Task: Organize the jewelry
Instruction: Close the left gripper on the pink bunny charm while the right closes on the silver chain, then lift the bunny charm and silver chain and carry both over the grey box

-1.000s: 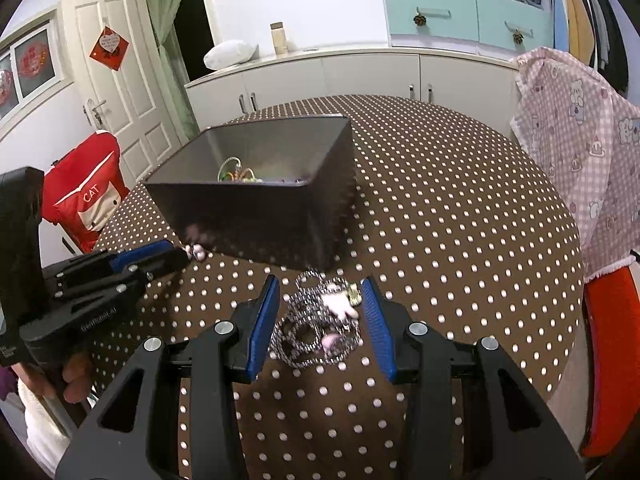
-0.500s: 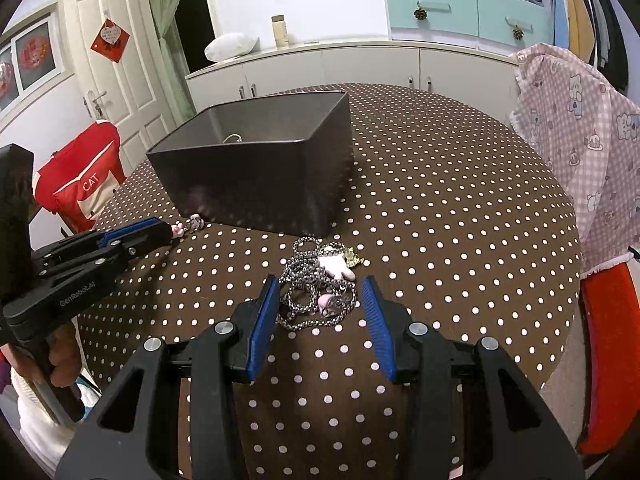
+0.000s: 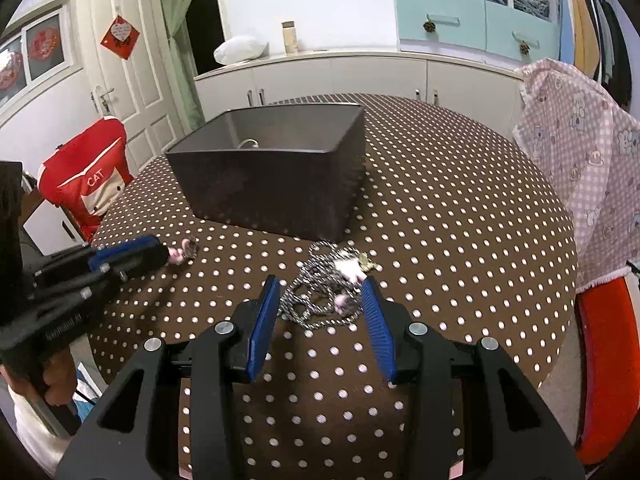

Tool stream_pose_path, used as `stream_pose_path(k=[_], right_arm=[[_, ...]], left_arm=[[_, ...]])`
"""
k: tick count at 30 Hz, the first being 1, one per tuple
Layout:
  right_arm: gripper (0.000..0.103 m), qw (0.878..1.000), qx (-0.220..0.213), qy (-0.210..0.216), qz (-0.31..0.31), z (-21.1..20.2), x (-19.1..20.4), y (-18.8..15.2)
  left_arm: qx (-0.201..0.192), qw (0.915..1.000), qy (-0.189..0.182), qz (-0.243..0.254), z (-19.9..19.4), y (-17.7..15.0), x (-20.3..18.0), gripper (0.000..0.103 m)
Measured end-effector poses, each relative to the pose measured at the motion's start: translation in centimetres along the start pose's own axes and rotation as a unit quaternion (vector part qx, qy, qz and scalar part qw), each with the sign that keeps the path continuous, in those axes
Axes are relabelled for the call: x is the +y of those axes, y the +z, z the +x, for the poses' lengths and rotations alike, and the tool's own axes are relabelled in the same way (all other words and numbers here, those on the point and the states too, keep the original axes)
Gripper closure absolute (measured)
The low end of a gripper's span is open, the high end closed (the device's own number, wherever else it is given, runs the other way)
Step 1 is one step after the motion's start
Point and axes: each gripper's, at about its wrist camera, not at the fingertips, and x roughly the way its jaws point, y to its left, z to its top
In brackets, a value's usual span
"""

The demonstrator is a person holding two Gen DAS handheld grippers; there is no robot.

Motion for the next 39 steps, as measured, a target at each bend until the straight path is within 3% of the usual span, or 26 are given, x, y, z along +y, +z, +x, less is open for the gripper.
stream_pose_path(k=[6,9,10,12,15,16,20,21,25,31,39], right_arm=[[0.063,1.000,0.005,-0.002,-0.016,1.0,0.7,0.7],[0.065,1.000,0.010,-0.003,-0.019,1.3,0.9,1.0],[0.066,1.000,0.010,-0.002,-0.021,1.3,1.0,1.0],[0.066,0.999,0.007,-0.001,-0.031,1.1,1.3,1.1],[0.066,0.999,0.006,0.004,-0.036,1.1,1.5,1.3],[0.067,0.999,0.008,0.004,-0.036,1.3,1.5,1.3],[0.070,0.999,0.020,-0.007,-0.032,2.1,1.4,0.9],[0.075,0.999,0.028,0.001,-0.022,2.4,1.1,0.7],[0.086,0.999,0.021,-0.014,-0.029,2.4,1.1,0.4],[0.092,0.999,0.021,-0.010,-0.024,2.2,1.0,0.6],[0.093,1.000,-0.003,-0.002,-0.019,0.8,0.6,1.9]], left_arm=[[0.015,0.9999,0.006,0.000,1.0,-0.1,0.1,0.085],[0.014,0.9998,0.012,0.002,1.2,0.1,0.0,0.067],[0.011,0.9999,0.012,0.005,1.1,0.2,-0.1,0.053],[0.004,0.9998,0.013,0.011,0.9,0.3,-0.2,0.052],[0.012,0.9997,0.014,0.017,1.3,0.3,-0.3,0.055],[0.017,0.9996,0.014,0.017,1.6,0.3,-0.3,0.071],[0.018,0.9987,0.032,0.035,1.8,0.2,-0.6,0.084],[0.017,0.9987,0.031,0.036,1.7,0.1,-0.6,0.086],[0.017,0.9990,0.031,0.029,1.7,0.2,-0.4,0.087],[0.007,0.9992,0.030,0.027,1.3,0.3,-0.3,0.087],[-0.017,0.9990,0.030,0.029,0.3,1.7,-0.6,0.087]])
